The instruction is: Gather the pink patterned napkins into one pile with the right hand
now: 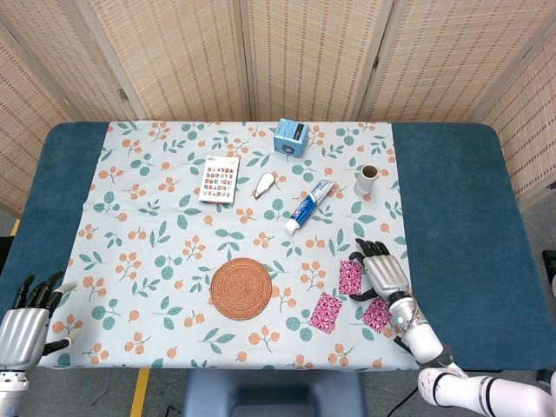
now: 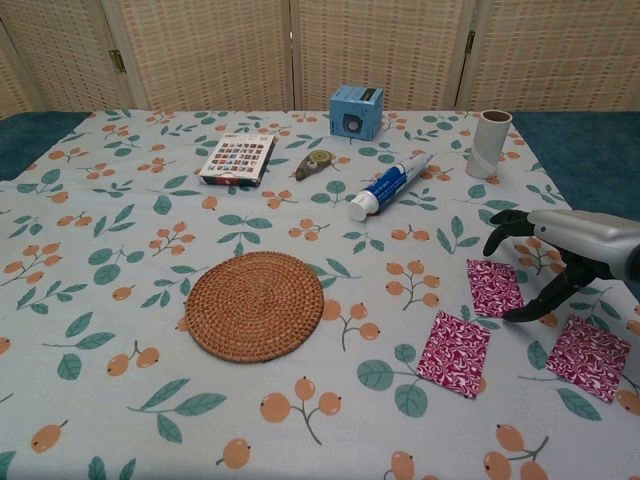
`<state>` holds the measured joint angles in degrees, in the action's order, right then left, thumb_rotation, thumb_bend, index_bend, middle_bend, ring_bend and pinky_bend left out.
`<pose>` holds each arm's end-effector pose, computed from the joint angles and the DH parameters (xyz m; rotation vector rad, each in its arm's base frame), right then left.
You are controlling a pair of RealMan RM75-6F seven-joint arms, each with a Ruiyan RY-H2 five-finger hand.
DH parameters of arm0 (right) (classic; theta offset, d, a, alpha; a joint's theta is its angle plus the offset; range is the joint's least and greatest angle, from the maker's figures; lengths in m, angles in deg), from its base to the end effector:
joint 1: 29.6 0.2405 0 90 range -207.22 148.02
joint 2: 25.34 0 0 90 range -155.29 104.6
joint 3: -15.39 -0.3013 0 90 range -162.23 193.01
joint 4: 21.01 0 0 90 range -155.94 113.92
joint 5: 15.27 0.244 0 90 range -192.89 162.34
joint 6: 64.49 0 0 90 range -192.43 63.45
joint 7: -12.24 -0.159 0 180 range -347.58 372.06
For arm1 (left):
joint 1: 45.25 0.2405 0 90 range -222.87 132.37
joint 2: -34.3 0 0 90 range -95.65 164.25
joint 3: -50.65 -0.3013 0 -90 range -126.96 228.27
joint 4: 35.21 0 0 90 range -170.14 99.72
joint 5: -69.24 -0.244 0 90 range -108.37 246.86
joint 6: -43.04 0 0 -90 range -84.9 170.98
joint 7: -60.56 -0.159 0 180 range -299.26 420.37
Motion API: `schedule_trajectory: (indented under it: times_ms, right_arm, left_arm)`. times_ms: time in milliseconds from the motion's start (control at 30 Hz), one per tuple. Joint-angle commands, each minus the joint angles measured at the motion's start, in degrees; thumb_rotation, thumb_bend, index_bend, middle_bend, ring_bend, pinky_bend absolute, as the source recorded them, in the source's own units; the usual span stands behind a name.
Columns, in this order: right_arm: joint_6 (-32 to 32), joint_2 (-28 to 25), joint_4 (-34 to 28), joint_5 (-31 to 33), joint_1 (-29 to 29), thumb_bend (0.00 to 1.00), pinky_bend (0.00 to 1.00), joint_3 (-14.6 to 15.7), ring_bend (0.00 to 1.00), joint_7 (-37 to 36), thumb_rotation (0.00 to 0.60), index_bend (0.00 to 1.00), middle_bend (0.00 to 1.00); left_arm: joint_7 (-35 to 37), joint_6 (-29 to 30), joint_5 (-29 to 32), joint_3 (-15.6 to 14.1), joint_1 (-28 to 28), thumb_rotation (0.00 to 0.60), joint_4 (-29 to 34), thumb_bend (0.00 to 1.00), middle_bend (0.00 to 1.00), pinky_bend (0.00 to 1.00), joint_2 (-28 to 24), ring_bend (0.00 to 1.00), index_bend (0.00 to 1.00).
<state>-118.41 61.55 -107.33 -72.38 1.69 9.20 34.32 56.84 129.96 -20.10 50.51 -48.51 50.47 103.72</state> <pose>-0.2755 -0.3349 -0.0566 1.7492 -1.1868 0.6679 -0.3806 0.1801 0.1178 -1.4578 -0.8423 -0.8360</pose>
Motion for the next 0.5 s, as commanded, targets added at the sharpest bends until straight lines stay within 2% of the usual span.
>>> schedule_trajectory:
  times_ms: [33, 500]
  right_arm:
    - [-0.04, 0.15, 0.15, 0.13, 0.08, 0.12, 0.00, 0.24, 0.00, 0.19, 0.482, 0.24, 0.06]
    - [0.16, 0.43, 0.78, 1.30, 0.60, 0.12, 0.00, 0.49, 0.00, 0.19, 0.483, 0.24, 0.06]
  left_arm:
    - [-0.05, -0.05, -0.06, -0.06, -0.02, 0.600, -0.02, 0.21, 0.13, 0.00, -0.01, 0.20, 0.26]
    - [0.00, 0.10, -0.08, -0.05, 0.03, 0.600, 0.02, 0.21, 0.13, 0.00, -0.01, 0.20, 0.26]
